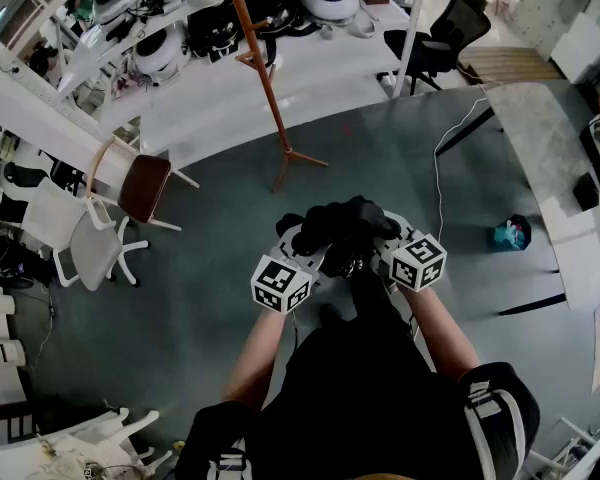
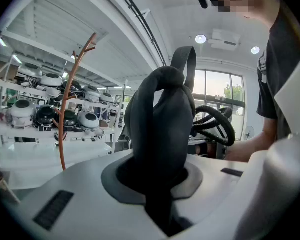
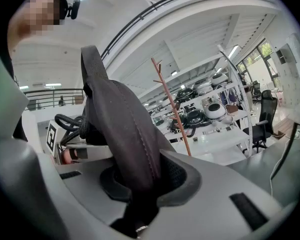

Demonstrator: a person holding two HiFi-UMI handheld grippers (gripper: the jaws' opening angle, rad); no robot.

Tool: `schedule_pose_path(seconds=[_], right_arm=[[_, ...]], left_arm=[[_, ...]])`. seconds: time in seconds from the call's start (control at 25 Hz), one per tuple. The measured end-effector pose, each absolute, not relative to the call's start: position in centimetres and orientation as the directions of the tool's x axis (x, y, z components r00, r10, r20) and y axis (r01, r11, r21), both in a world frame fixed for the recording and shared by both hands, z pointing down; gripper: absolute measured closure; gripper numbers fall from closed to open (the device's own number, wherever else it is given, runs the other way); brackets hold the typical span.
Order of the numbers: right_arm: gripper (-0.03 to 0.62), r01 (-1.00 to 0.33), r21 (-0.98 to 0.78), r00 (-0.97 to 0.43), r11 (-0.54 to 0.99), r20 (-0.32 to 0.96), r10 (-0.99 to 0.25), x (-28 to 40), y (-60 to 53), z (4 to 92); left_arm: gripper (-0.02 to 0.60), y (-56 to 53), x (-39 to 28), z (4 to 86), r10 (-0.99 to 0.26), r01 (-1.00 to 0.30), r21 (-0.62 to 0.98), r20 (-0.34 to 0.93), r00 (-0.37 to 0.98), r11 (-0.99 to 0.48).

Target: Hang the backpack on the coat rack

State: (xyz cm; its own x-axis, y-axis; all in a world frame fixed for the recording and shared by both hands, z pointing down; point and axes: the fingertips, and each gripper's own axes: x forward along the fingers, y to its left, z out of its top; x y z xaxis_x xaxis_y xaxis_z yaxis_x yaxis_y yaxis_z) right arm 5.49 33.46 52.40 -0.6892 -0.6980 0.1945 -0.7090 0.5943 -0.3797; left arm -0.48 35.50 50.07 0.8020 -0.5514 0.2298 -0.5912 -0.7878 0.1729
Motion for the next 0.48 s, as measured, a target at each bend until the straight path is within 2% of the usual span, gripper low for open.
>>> schedule_pose_path(seconds=[0.48], right_arm=[[0.502,-0.657,-0.383,-0.743,0.650,0.179,-0.645,1.0,39.4,51.7]], left_arm=[[0.506,41.4,-5.1,49.0,-0.585,-0.621,0.208,0.213,0.783,-0.756]])
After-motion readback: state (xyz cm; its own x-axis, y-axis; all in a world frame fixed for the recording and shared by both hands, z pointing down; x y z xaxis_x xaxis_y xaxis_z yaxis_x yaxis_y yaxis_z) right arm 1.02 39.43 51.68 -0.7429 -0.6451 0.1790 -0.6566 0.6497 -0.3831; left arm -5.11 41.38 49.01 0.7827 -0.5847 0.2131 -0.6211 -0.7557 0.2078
